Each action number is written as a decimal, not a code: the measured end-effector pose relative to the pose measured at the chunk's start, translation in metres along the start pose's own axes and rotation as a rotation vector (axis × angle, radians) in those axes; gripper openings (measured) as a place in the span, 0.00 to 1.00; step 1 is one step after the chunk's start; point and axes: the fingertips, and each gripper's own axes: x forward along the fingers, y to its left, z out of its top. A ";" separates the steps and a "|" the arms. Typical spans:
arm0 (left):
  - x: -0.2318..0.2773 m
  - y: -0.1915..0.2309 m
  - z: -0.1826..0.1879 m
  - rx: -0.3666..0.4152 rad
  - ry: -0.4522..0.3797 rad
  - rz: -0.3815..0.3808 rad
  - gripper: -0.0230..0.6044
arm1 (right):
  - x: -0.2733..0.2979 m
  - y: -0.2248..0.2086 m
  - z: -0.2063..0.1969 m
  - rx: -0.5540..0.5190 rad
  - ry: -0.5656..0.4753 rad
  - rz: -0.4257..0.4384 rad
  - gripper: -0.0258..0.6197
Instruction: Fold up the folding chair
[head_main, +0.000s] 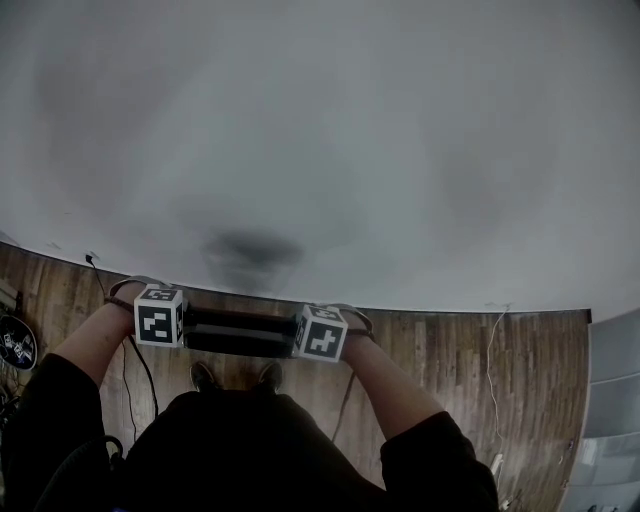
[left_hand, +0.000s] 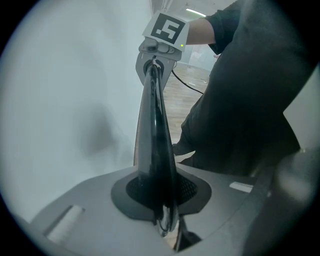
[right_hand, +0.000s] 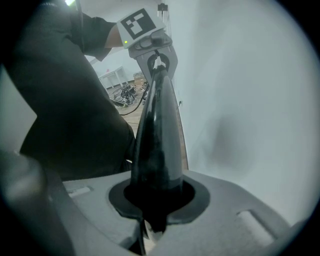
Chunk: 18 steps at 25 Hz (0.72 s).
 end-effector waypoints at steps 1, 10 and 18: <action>0.001 0.003 -0.001 -0.004 0.001 0.002 0.13 | 0.001 -0.003 0.000 -0.005 0.000 0.000 0.13; 0.006 0.018 0.008 -0.006 0.007 0.002 0.13 | 0.001 -0.019 -0.011 -0.008 -0.003 0.010 0.13; 0.011 0.019 0.019 0.000 -0.006 0.004 0.14 | 0.000 -0.019 -0.023 -0.002 -0.015 0.004 0.13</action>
